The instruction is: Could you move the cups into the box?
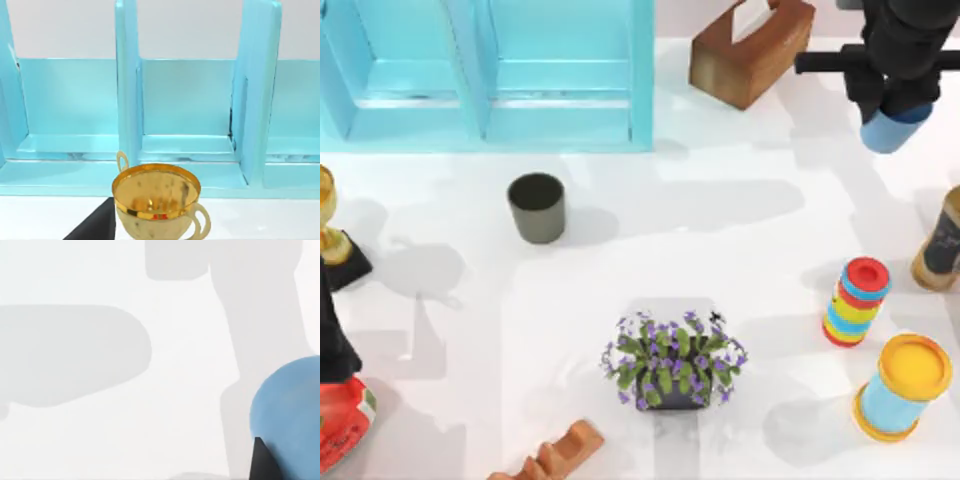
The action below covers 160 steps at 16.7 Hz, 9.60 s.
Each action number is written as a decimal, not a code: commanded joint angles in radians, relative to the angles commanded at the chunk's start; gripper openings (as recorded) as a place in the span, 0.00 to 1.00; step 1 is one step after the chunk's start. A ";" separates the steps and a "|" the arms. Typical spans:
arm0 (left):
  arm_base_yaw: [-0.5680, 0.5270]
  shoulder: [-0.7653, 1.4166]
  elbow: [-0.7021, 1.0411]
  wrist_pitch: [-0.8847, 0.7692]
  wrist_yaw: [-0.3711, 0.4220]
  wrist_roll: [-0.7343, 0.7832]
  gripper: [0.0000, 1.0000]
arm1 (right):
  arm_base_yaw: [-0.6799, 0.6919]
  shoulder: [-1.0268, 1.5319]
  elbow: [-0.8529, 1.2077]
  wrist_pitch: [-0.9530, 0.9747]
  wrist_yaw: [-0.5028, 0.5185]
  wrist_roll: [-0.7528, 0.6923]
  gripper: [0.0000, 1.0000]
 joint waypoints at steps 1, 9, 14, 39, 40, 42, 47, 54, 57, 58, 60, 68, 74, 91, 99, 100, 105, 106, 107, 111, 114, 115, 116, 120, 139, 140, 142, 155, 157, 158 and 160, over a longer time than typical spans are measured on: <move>0.000 0.000 0.000 0.000 0.000 0.000 1.00 | -0.023 -0.023 -0.018 -0.011 -0.004 -0.022 0.00; 0.000 0.000 0.000 0.000 0.000 0.000 1.00 | -0.506 -0.481 -0.499 -0.126 -0.020 -0.473 0.00; 0.000 0.000 0.000 0.000 0.000 0.000 1.00 | -0.685 -0.762 -0.814 -0.133 -0.010 -0.667 0.00; 0.000 0.000 0.000 0.000 0.000 0.000 1.00 | -0.717 -0.803 -1.109 0.145 -0.009 -0.726 0.38; 0.000 0.000 0.000 0.000 0.000 0.000 1.00 | -0.717 -0.803 -1.109 0.145 -0.009 -0.726 0.45; 0.000 0.000 0.000 0.000 0.000 0.000 1.00 | -0.717 -0.803 -1.109 0.145 -0.009 -0.726 0.60; 0.000 0.000 0.000 0.000 0.000 0.000 1.00 | -0.717 -0.803 -1.109 0.145 -0.009 -0.726 0.98; 0.000 0.000 0.000 0.000 0.000 0.000 1.00 | -0.717 -0.803 -1.109 0.145 -0.009 -0.726 1.00; 0.000 0.000 0.000 0.000 0.000 0.000 1.00 | -0.717 -0.803 -1.105 0.142 -0.009 -0.726 1.00; 0.000 0.000 0.000 0.000 0.000 0.000 1.00 | -0.718 -0.801 -1.092 0.128 -0.008 -0.726 1.00; 0.000 0.000 0.000 0.000 0.000 0.000 1.00 | -0.721 -0.796 -1.034 0.070 -0.008 -0.728 1.00; 0.000 0.000 0.000 0.000 0.000 0.000 1.00 | -0.723 -0.800 -0.712 -0.248 -0.009 -0.732 1.00; 0.000 0.000 0.000 0.000 0.000 0.000 1.00 | -0.710 -0.786 -0.698 -0.250 -0.005 -0.720 1.00; 0.000 0.000 0.000 0.000 0.000 0.000 1.00 | 0.449 0.300 0.570 -0.185 0.285 0.402 1.00; 0.000 0.000 0.000 0.000 0.000 0.000 1.00 | 0.651 0.477 0.762 -0.145 0.340 0.602 1.00; 0.000 0.000 0.000 0.000 0.000 0.000 1.00 | 0.651 0.477 0.762 -0.145 0.340 0.602 1.00; 0.000 0.000 0.000 0.000 0.000 0.000 1.00 | 0.630 0.531 0.763 -0.087 0.335 0.582 1.00; 0.000 0.000 0.000 0.000 0.000 0.000 1.00 | 0.621 0.557 0.764 -0.060 0.333 0.573 1.00; 0.000 0.000 0.000 0.000 0.000 0.000 1.00 | 0.611 0.584 0.765 -0.030 0.330 0.563 1.00; 0.000 0.000 0.000 0.000 0.000 0.000 1.00 | 0.584 0.658 0.767 0.056 0.321 0.534 1.00; 0.000 0.000 0.000 0.000 0.000 0.000 1.00 | 0.583 0.659 0.767 0.057 0.321 0.533 1.00; 0.000 0.000 0.000 0.000 0.000 0.000 1.00 | 0.583 0.659 0.767 0.057 0.321 0.533 1.00; 0.000 0.000 0.000 0.000 0.000 0.000 1.00 | 0.583 0.659 0.767 0.057 0.321 0.533 0.92; 0.000 0.000 0.000 0.000 0.000 0.000 1.00 | 0.583 0.659 0.767 0.057 0.321 0.533 0.62; 0.000 0.000 0.000 0.000 0.000 0.000 1.00 | 0.583 0.641 0.751 0.062 0.321 0.531 0.00; 0.000 0.000 0.000 0.000 0.000 0.000 1.00 | 0.578 0.619 0.729 0.070 0.320 0.526 0.00; 0.000 0.000 0.000 0.000 0.000 0.000 1.00 | 0.561 0.548 0.652 0.093 0.315 0.510 0.00; 0.000 0.000 0.000 0.000 0.000 0.000 1.00 | 0.451 0.054 0.017 0.248 0.262 0.398 0.00; 0.000 0.000 0.000 0.000 0.000 0.000 1.00 | 0.451 0.054 0.017 0.248 0.262 0.398 0.00; 0.000 0.000 0.000 0.000 0.000 0.000 1.00 | 0.456 0.057 0.020 0.246 0.263 0.400 0.00; 0.000 0.000 0.000 0.000 0.000 0.000 1.00 | 0.443 0.051 0.016 0.242 0.260 0.387 0.00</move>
